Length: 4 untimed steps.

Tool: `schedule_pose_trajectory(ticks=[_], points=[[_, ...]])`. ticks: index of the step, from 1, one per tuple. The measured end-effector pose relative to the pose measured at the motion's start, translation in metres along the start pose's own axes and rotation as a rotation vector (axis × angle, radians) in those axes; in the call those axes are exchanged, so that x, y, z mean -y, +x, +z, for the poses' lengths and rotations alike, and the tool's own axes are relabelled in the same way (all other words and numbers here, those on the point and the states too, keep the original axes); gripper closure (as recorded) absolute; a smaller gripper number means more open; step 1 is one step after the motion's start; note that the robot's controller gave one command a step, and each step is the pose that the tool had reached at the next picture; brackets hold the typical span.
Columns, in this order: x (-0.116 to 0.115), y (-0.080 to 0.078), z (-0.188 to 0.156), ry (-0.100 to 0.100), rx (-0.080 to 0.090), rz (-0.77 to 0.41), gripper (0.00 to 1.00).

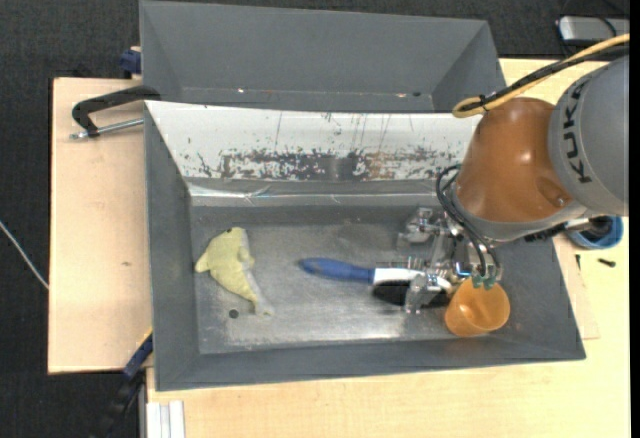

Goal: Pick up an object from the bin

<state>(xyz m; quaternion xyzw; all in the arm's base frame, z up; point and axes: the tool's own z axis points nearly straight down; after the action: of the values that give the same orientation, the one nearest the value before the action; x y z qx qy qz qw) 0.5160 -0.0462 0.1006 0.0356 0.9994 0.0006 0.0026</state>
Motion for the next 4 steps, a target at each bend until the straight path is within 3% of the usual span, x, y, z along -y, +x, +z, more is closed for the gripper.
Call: schedule_pose_trajectory(ticks=[1, 2, 3, 4], points=[[0.002, 0.0, 0.029, -0.001, -0.006, 0.084, 0.0], [0.002, -0.001, 0.029, 0.0, -0.005, 0.083, 0.0], [0.001, -0.003, 0.027, 0.0, 0.004, 0.084, 1.0], [0.0, -0.006, -0.032, 0.0, 0.004, 0.083, 1.0]])
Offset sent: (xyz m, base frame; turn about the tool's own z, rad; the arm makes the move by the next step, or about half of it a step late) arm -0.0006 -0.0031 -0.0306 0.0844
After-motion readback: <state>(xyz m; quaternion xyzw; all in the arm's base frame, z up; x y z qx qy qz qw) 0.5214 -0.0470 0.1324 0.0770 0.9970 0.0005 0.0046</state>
